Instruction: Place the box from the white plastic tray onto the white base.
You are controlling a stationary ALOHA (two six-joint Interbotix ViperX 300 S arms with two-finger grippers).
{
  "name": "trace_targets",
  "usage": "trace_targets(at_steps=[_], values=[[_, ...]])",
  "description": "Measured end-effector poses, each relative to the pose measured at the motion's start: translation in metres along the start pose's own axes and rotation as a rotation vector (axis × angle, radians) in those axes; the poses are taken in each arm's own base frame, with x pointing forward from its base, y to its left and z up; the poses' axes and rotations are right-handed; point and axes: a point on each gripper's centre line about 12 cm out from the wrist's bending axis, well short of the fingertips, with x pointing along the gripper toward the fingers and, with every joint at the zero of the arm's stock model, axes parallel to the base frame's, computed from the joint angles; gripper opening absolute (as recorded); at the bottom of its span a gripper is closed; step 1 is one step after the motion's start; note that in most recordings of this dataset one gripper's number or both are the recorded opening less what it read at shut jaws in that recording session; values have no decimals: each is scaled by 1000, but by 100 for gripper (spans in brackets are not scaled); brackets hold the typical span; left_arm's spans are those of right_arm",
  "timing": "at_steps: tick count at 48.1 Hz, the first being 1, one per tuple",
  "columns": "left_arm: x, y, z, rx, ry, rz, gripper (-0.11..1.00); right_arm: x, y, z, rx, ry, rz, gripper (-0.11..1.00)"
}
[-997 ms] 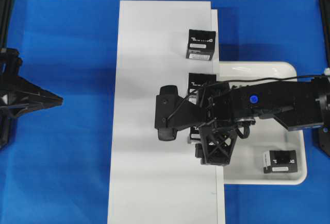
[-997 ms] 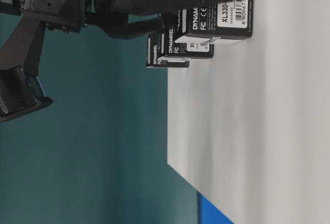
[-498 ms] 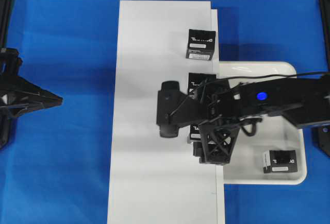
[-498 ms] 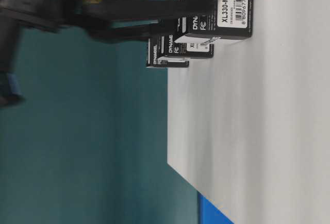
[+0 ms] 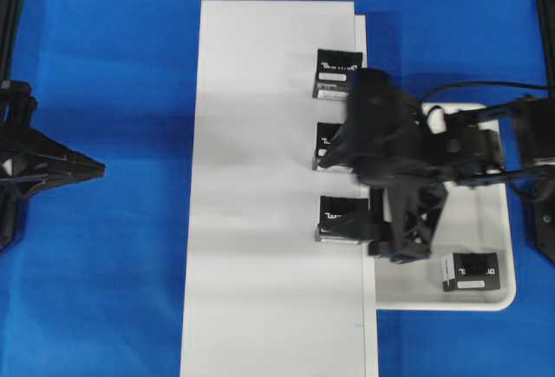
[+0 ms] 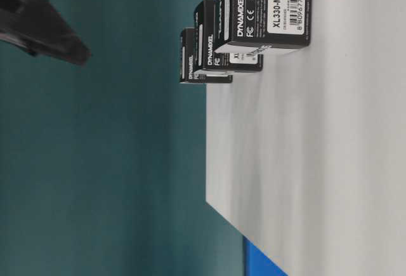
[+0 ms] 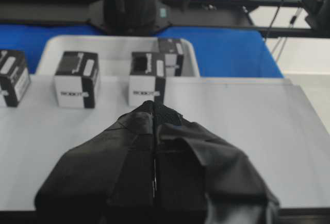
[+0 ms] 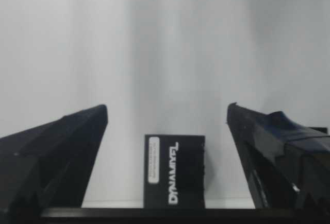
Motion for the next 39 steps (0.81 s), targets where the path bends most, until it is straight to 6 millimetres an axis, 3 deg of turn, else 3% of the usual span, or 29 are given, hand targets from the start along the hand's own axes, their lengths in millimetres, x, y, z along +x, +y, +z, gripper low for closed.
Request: trace_targets(at_steps=[15,39], values=[[1,0,-1,0,5,-1,-7,-38,-4,-18,5,-206,20,98],[2,0,-2,-37,11,-1,-7,-88,-8,-59,1,-310,32,98]])
